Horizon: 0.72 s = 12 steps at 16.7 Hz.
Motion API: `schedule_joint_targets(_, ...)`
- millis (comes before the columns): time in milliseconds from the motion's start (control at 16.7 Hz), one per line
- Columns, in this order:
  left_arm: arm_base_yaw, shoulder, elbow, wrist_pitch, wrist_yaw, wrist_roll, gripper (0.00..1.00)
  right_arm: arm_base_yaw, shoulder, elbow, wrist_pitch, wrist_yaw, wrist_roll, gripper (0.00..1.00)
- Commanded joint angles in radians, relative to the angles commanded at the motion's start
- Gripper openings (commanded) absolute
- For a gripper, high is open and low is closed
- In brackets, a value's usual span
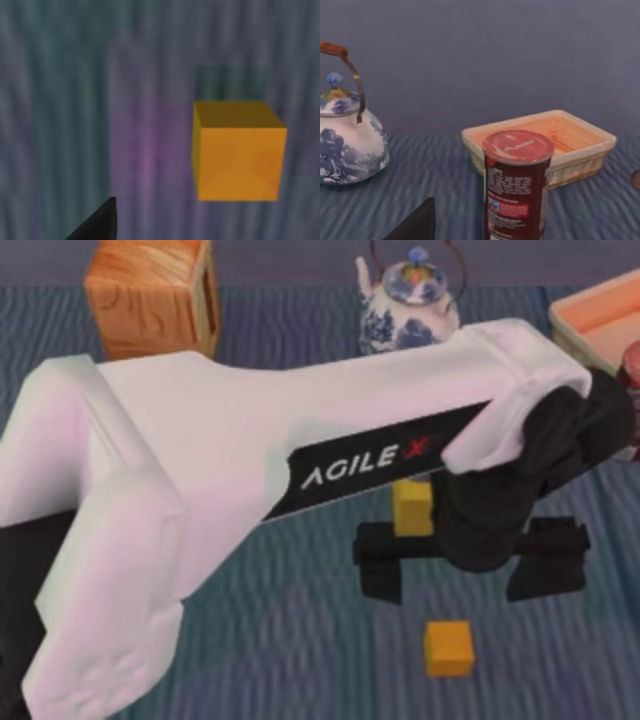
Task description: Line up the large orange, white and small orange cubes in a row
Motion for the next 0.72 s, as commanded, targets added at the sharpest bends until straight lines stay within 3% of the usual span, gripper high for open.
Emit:
schedule_joint_targets(300,0.102,0.02,0.025,-0.007,0.0,0.206,1.0,0.0,0.0,0.0,0.0,0.0,0.0,1.0)
schedule_joint_targets(720,0.393,0.061,0.047,-0.03,0.009,0.789,1.0,0.0,0.0,0.0,0.0,0.0,0.0,1.0)
